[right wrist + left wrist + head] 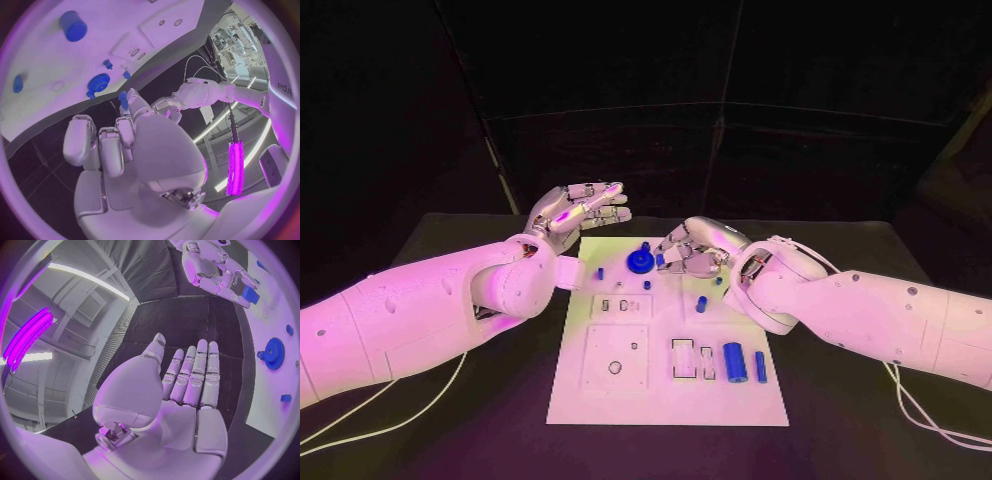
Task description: Assemble the parts on the task board
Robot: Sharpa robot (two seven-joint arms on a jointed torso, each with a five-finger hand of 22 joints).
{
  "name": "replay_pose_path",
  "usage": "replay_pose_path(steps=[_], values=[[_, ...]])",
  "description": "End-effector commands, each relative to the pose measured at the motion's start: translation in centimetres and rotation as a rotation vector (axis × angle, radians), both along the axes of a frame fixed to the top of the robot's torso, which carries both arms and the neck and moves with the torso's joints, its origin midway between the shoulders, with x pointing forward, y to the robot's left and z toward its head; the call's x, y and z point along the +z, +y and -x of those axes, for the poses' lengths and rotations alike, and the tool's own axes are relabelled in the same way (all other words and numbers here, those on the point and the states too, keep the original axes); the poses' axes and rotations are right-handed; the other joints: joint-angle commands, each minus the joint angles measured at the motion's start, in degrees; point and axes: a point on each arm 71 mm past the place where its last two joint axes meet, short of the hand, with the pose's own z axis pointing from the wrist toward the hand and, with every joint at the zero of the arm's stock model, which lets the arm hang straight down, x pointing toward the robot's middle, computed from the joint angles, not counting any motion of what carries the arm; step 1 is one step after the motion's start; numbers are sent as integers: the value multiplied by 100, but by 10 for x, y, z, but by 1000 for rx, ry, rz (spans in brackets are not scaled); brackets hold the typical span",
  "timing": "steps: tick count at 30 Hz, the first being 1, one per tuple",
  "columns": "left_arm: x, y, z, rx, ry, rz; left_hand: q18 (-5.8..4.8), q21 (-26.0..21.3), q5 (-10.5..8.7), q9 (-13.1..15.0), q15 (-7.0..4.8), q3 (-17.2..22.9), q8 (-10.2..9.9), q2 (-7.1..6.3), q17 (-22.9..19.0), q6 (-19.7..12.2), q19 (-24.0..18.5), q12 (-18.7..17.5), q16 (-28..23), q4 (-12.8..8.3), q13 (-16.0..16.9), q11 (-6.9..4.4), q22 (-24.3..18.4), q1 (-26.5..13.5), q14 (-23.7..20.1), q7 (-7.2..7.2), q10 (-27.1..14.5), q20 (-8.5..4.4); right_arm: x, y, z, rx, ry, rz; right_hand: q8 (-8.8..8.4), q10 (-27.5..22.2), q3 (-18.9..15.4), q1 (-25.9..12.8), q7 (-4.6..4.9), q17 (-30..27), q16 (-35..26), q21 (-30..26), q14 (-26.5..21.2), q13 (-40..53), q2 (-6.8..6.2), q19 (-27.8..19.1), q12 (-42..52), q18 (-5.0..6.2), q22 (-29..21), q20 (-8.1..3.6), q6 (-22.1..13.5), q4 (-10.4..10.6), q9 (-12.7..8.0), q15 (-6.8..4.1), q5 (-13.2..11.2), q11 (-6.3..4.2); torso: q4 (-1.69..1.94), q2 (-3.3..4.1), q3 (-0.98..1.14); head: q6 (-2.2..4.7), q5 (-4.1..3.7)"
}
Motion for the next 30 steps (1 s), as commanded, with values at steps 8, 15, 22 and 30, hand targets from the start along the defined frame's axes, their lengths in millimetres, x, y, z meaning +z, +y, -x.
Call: replay_pose_path(steps=[8, 15, 22, 30], values=[[2, -3, 0, -4, -14, 6, 43, -23, 16, 1, -14, -7, -16, 30, -5, 14, 45, 5, -16, -36, 0, -23, -4, 29, 47, 210, 19, 2, -17, 37, 9, 34, 18, 155, 25, 277, 66, -74, -88, 891, -1, -6, 459, 60, -19, 19, -38, -36, -39, -1, 145, 29, 12, -22, -32, -253, -18, 9, 9, -48, 143], [3, -2, 1, 2, -18, 5, 43, -23, 16, 1, -15, -7, -16, 31, -5, 15, 48, 6, -16, -38, -1, -24, -4, 28, 49, 209, 20, 1, -24, 48, 15, 49, 15, 168, 16, 286, 103, -123, -88, 898, 1, -5, 460, 70, -24, 21, -30, -37, -34, 0, 139, 42, 9, -21, -66, -252, 0, 14, 3, -79, 142], [3, -2, 1, 6, -19, 4, 43, -23, 16, 1, -16, -7, -16, 32, -5, 15, 49, 6, -15, -39, -1, -24, -4, 28, 51, 209, 21, 1, -33, 55, 19, 50, 21, 173, 14, 292, 113, -139, -88, 892, -1, -4, 459, 76, -33, 22, -25, -37, -32, 1, 137, 43, 8, -21, -78, -252, -7, 7, 14, -121, 197], [3, -1, 1, 9, -16, 2, 43, -23, 16, 1, -17, -7, -15, 33, -5, 16, 50, 6, -15, -41, -1, -25, -4, 29, 52, 209, 22, 1, -42, 58, 18, 27, 35, 177, 13, 300, 119, -149, -88, 891, -2, -3, 459, 85, -41, 23, -15, -38, -30, 1, 138, 44, 8, -21, -81, -252, -13, 8, 12, -163, 221]])
